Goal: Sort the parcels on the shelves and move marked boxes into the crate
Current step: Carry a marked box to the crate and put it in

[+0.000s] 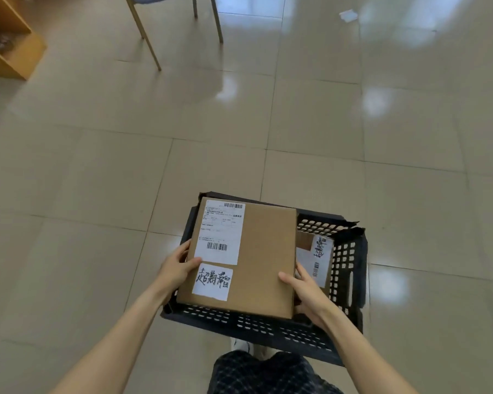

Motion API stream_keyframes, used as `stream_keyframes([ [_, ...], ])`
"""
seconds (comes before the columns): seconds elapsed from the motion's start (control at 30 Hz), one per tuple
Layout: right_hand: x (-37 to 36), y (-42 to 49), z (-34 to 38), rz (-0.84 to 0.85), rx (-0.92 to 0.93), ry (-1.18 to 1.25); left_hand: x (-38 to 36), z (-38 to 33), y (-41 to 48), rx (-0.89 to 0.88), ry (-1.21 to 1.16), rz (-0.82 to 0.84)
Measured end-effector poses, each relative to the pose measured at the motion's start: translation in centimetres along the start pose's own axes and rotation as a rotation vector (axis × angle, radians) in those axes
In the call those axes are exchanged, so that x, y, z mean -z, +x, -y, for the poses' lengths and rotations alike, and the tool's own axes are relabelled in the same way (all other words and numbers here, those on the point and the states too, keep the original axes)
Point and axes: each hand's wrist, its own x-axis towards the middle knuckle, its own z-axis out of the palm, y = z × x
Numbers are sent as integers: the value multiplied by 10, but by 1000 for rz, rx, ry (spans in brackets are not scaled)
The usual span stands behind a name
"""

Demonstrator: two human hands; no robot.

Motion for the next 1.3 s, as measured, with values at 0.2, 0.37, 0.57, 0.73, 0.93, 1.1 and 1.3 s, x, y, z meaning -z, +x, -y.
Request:
stream_keyframes([
  [0.2, -20, 40, 3, -50, -123, -73, -1, 6, 43, 64, 159, 7],
  [0.37, -25, 57, -3, -59, -212, -90, -6, 14, 60, 105, 192, 61],
  [0.57, -31, 62, -13, -38, -236, -73, -11, 26, 72, 159, 109, 131],
  [0.73, -29, 57, -14, -23, -210, -110, -13, 24, 65, 123, 95, 116],
  [0.93, -40, 30, 27, -75, 72, -534, 1, -6, 21, -47, 308, -87],
  [1.1, -58, -13, 108, -140, 508, -1425, 39, -58, -45, -257, 743, -338],
  [1.3, -125, -120, 180, -206, 967, -1818, 95, -89, -171, -334, 977, -690],
])
